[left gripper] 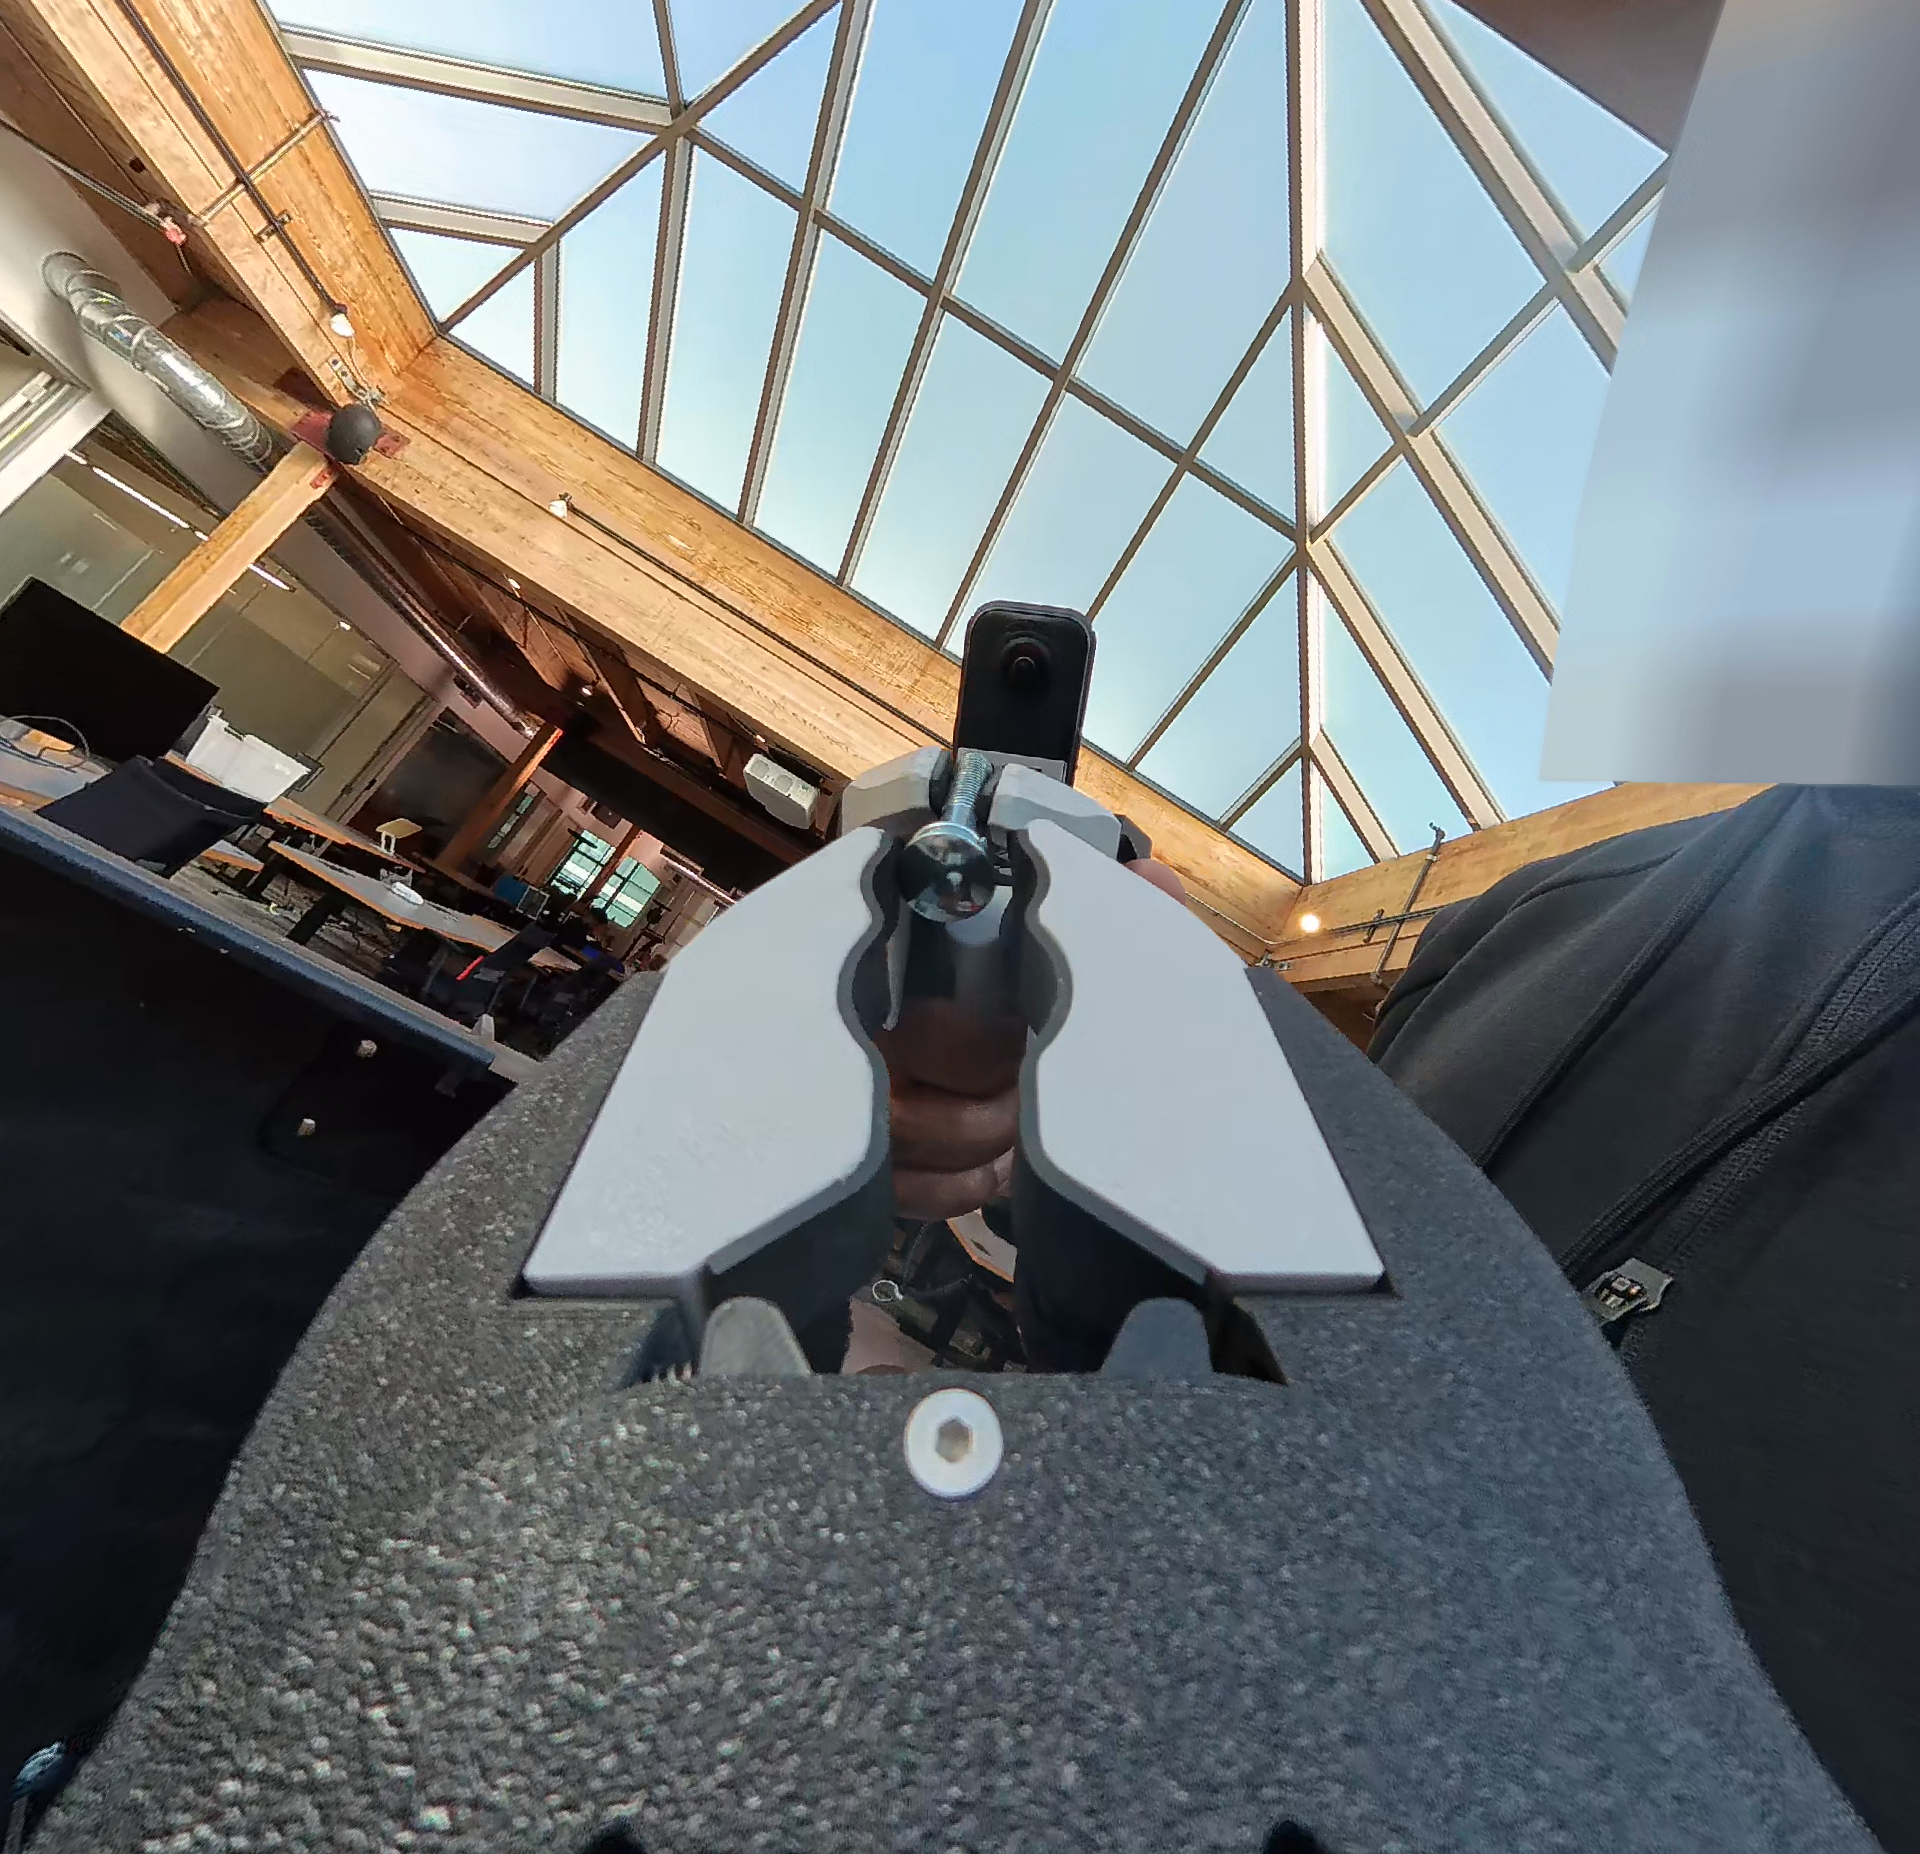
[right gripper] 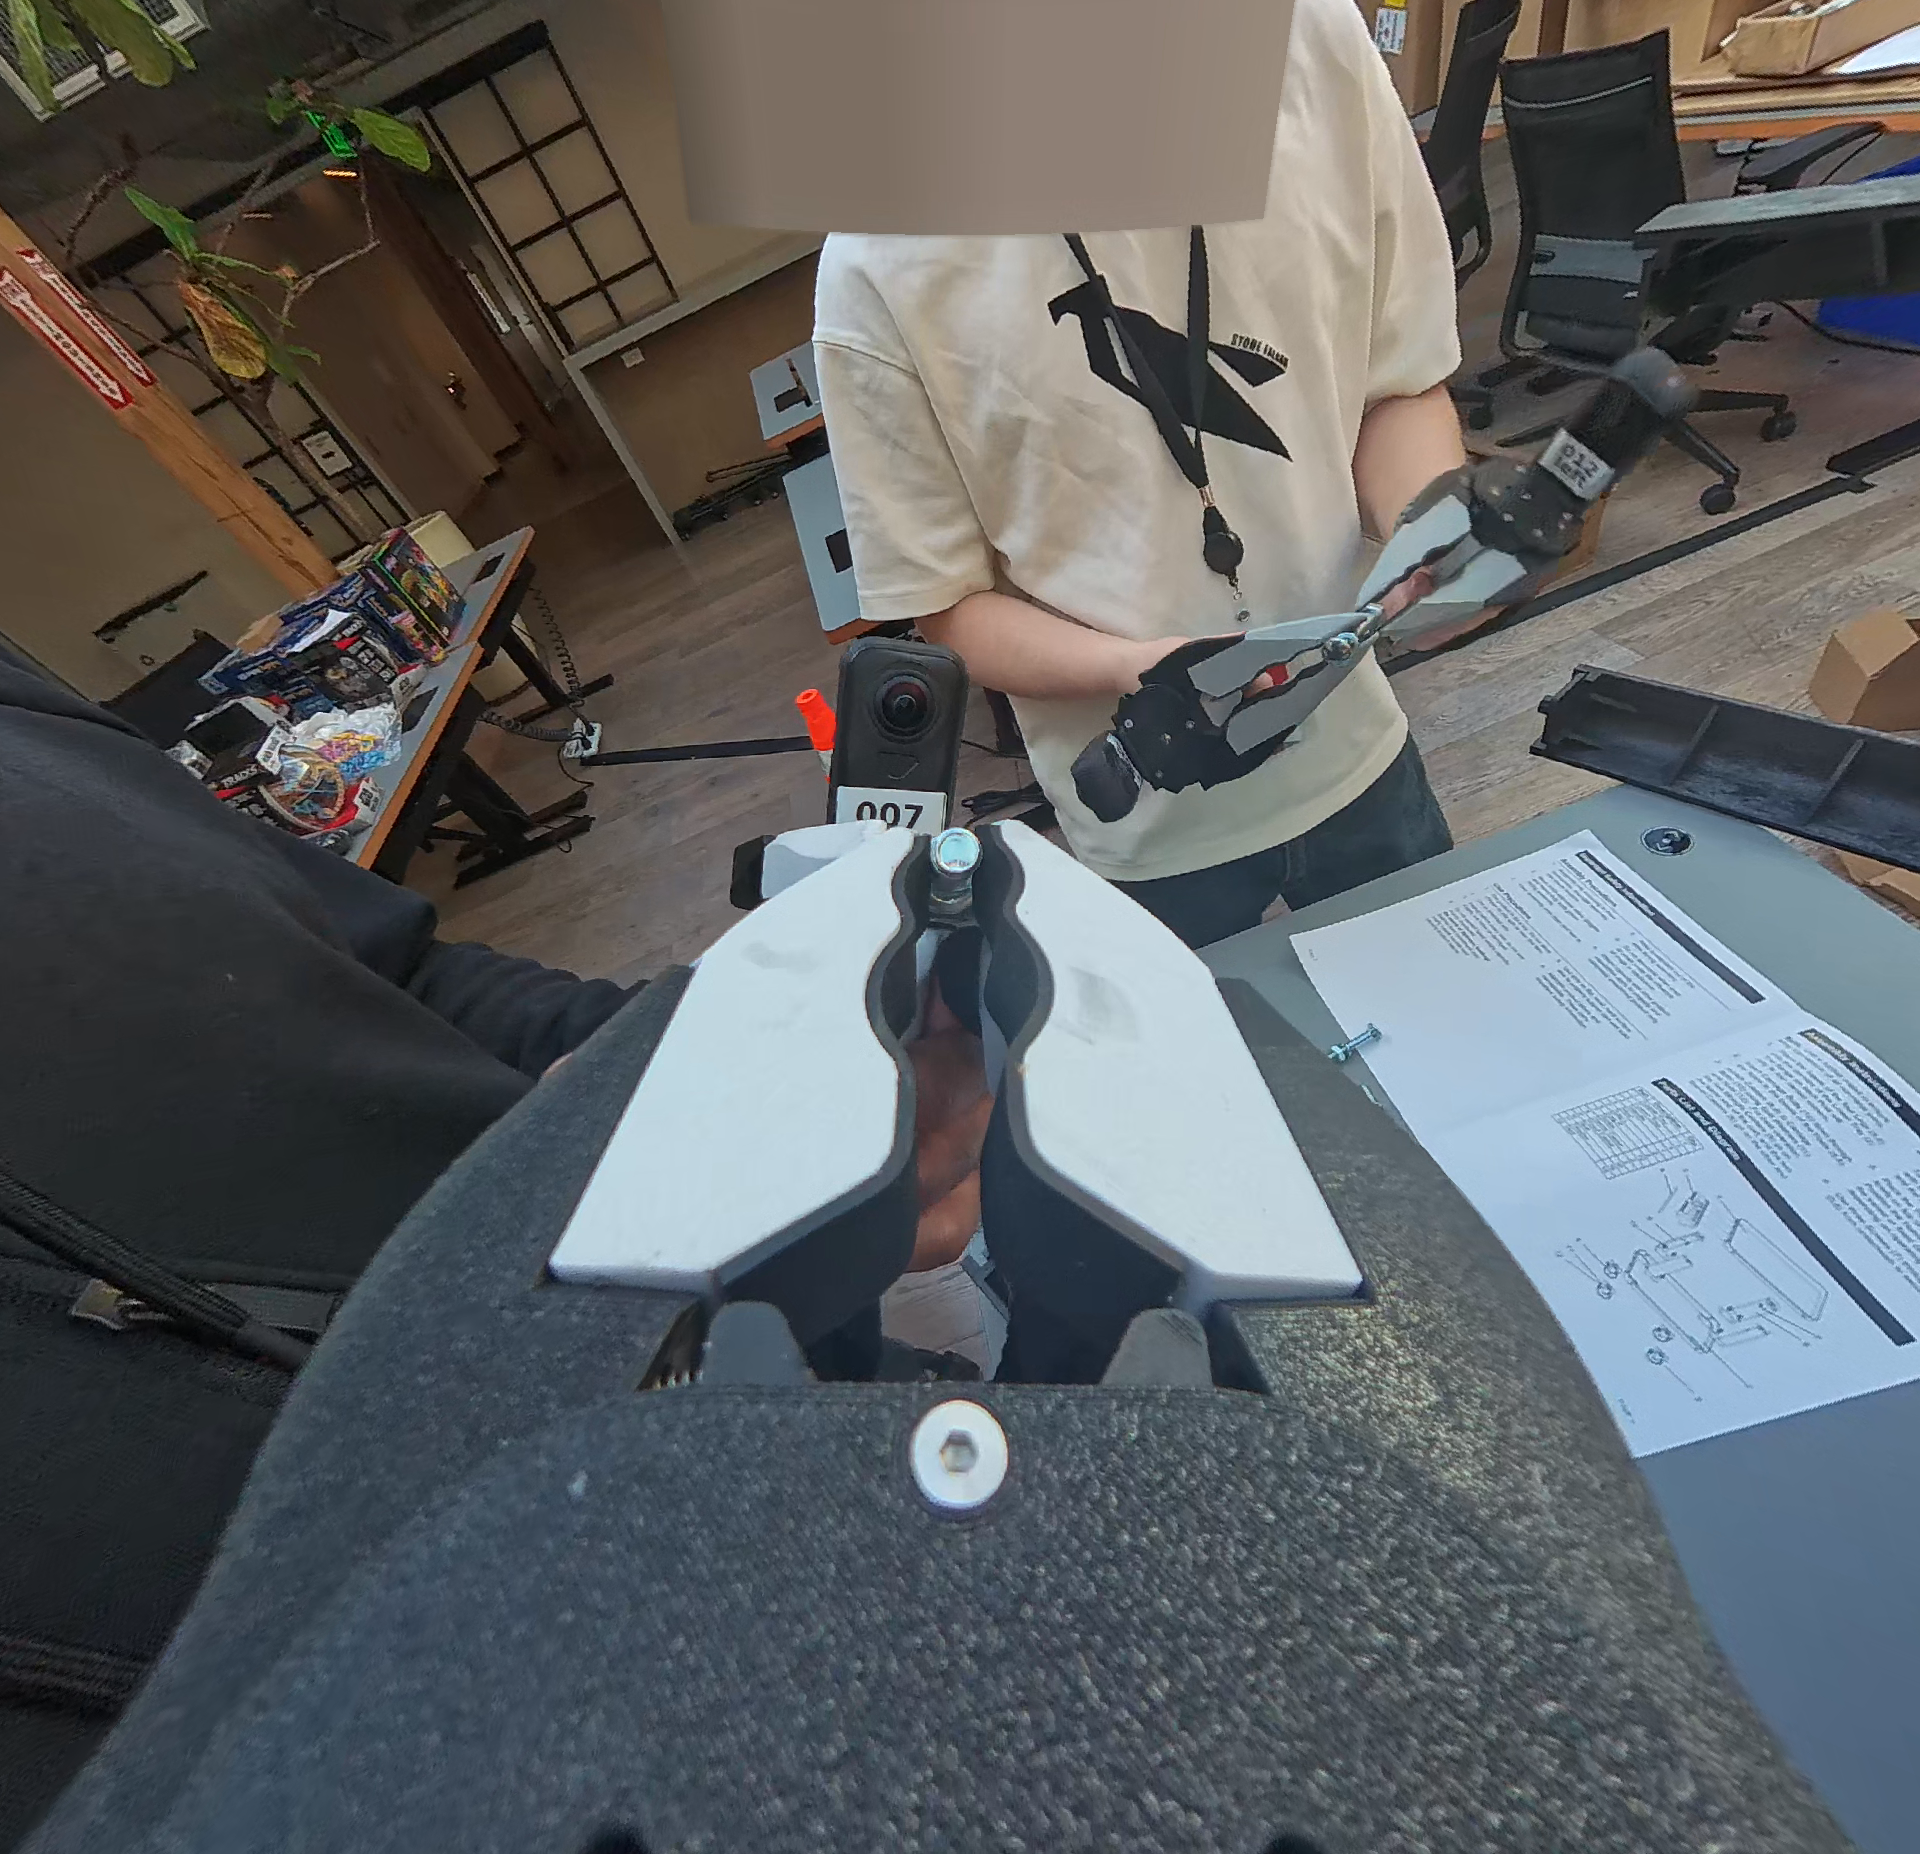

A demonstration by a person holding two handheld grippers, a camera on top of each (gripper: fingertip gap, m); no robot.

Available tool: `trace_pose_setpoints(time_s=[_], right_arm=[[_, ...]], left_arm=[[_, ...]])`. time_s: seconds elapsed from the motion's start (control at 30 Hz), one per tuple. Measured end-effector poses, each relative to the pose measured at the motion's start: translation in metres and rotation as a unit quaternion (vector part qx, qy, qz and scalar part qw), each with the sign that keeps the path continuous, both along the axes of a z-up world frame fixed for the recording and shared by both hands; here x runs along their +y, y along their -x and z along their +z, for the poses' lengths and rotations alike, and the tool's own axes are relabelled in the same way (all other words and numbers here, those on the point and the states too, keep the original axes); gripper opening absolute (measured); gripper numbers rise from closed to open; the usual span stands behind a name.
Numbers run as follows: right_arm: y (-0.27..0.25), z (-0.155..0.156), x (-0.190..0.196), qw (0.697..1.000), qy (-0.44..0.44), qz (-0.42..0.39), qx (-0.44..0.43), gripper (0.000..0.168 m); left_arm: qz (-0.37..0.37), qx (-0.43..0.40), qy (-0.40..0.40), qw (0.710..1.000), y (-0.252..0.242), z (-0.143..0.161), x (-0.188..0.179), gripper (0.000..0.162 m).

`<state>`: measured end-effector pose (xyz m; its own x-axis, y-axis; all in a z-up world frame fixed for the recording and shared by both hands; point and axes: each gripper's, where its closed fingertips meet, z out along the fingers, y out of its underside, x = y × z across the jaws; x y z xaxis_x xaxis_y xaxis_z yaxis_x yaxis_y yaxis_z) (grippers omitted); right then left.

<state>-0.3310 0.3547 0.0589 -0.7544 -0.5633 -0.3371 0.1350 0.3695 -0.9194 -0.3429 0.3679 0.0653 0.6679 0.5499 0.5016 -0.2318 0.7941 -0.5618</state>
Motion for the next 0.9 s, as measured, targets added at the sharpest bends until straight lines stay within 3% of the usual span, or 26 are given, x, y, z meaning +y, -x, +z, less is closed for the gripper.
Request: trace_pose_setpoints(time_s=[0.9], right_arm=[[0.0067, 0.0034, -0.0008, 1.0, 0.021, -0.002, 0.014, 0.007]], left_arm=[[-0.014, 0.014, -0.021, 1.0, 0.0042, 0.0011, -0.0066, 0.016]])
